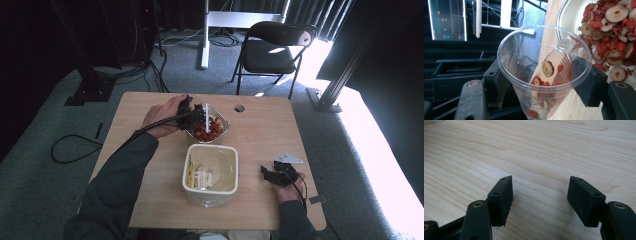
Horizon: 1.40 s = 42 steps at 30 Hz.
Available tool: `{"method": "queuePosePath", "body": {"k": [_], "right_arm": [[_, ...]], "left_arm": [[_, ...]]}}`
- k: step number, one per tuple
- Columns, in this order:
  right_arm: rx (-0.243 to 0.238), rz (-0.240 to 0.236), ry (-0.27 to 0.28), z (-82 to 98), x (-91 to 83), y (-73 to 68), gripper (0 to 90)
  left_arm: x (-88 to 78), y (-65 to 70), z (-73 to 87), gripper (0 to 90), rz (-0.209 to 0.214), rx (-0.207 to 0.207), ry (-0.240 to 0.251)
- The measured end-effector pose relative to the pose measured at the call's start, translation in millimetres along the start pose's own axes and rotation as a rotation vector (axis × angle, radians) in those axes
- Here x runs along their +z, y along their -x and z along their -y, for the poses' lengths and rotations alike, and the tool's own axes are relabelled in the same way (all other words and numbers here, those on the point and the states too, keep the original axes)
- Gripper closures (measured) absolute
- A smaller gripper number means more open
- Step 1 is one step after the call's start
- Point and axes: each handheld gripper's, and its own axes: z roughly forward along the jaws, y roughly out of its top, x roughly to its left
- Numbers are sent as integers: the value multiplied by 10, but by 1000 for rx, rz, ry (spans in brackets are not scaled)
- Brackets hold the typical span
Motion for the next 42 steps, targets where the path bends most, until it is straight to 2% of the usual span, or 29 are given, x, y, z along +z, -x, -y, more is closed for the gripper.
{"method": "queuePosePath", "body": {"k": [1, 6, 10, 15, 27, 35, 40, 42], "right_arm": [[0, 0, 0, 0, 0, 0, 366], [0, -1, 0, 0, 0, 0, 366], [1, -1, 0, 0, 0, 0, 366], [-1, 0, 2, -1, 2, 1, 366], [-2, -1, 2, -1, 4, 1, 366], [-2, -2, 2, -1, 4, 1, 366], [-2, -2, 3, -1, 5, 1, 366], [-2, -2, 4, -1, 6, 1, 366]], "left_arm": [[-1, 1, -4, 353, -2, 15, -3], [1, 38, -23, 354, -14, 40, -10], [1, 63, -50, 354, -27, 81, -33], [-22, 50, -87, 355, -48, 117, -46], [-30, 61, -117, 358, -66, 143, -59], [-28, 56, -133, 360, -92, 184, -94], [-49, 32, -132, 360, -103, 186, -95], [-43, 40, -131, 360, -110, 201, -106]]}}
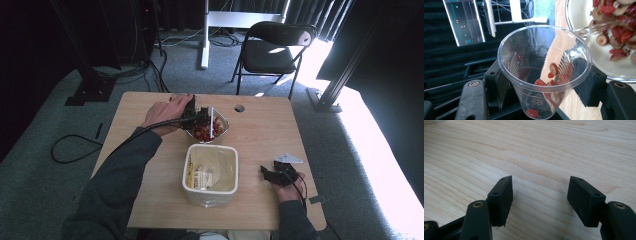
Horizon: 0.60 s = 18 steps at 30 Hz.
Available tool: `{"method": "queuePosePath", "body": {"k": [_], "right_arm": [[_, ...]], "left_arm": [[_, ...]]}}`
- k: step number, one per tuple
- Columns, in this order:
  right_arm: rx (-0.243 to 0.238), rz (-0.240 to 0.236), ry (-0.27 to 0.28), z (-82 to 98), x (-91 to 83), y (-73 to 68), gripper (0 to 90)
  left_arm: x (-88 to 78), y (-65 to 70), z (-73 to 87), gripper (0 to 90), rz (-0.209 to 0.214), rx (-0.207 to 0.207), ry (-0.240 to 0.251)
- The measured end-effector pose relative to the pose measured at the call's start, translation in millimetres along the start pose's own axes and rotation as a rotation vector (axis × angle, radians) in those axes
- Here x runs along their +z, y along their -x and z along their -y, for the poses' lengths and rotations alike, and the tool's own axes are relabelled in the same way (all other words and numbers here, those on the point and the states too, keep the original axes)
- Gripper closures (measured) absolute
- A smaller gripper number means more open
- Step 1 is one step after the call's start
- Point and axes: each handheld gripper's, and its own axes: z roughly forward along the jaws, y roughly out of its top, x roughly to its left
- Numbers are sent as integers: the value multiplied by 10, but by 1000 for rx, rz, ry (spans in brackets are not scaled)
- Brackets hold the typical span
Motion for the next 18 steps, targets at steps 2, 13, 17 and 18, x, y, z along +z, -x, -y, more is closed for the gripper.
{"method": "queuePosePath", "body": {"k": [2, 13, 17, 18], "right_arm": [[1, 0, 0, -1, 0, -1, 366], [-1, -1, 1, 0, 1, 0, 366], [-1, -1, 0, -1, 1, 1, 366], [-1, -1, 0, -1, 1, 0, 366]], "left_arm": [[0, 9, -11, 360, -5, 14, -5], [-12, 10, -61, 361, -28, 58, -16], [-16, 14, -64, 361, -34, 63, -14], [-16, 17, -64, 361, -32, 63, -16]]}}
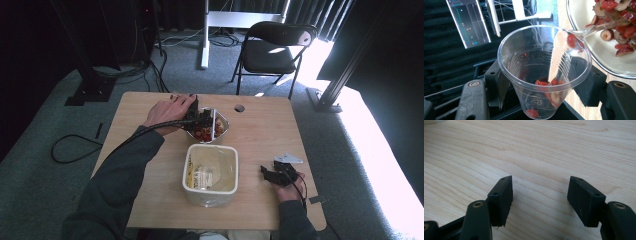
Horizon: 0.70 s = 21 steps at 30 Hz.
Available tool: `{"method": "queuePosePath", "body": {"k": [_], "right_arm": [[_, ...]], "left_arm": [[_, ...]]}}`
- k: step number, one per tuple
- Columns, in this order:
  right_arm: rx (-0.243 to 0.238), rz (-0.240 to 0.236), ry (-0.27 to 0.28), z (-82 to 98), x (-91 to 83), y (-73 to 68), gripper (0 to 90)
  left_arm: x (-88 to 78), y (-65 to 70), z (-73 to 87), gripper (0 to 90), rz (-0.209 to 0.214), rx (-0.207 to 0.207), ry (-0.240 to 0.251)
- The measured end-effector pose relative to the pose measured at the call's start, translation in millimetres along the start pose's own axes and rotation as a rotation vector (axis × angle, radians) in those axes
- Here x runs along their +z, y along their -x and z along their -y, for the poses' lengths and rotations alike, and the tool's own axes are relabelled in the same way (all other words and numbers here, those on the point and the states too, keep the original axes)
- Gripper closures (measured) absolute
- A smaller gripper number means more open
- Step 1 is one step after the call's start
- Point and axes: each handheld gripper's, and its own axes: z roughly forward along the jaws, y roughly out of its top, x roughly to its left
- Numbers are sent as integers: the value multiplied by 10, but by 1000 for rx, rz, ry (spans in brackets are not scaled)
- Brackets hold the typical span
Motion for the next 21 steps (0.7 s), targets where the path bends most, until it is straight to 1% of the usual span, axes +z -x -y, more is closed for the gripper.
{"method": "queuePosePath", "body": {"k": [10, 21], "right_arm": [[0, 0, 0, 0, 0, 0, 365], [-1, 0, 0, 0, 0, 1, 366]], "left_arm": [[3, 4, 19, 363, -4, 7, -7], [4, 16, 18, 365, -12, 26, -15]]}}
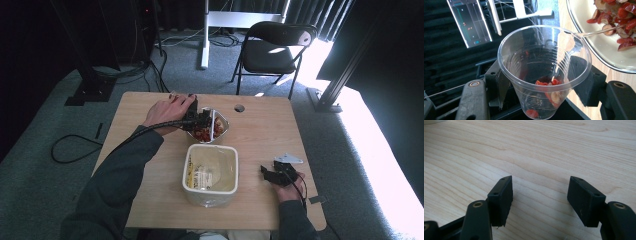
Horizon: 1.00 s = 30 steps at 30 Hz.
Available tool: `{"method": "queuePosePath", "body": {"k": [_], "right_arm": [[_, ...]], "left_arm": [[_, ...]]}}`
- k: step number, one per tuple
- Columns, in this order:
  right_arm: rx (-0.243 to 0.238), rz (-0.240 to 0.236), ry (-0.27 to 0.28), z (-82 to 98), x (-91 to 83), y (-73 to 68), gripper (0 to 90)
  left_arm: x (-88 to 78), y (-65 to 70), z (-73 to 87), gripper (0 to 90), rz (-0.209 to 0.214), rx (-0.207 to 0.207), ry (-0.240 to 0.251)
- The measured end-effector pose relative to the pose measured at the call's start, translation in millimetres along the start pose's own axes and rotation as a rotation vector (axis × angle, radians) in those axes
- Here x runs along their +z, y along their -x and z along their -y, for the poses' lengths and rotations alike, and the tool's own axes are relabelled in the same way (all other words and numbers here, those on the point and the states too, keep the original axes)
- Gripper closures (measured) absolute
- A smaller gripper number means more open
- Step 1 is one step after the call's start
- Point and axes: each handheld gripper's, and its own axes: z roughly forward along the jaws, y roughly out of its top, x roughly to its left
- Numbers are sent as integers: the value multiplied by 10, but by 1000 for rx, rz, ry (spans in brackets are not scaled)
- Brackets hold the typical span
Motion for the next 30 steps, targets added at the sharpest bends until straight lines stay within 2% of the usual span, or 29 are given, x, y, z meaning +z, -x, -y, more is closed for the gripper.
{"method": "queuePosePath", "body": {"k": [14, 20, 26, 30], "right_arm": [[-1, -1, -1, 0, -1, 1, 366], [-1, -1, 0, 0, 0, 1, 366], [0, 0, 0, -2, 2, 0, 365], [-1, 0, 1, 0, 2, 0, 365]], "left_arm": [[-24, -42, -27, 367, -19, 21, -6], [8, -22, 11, 367, -14, 30, -28], [-65, -35, -42, 369, -25, 24, 3], [9, -21, 12, 369, -12, 23, -26]]}}
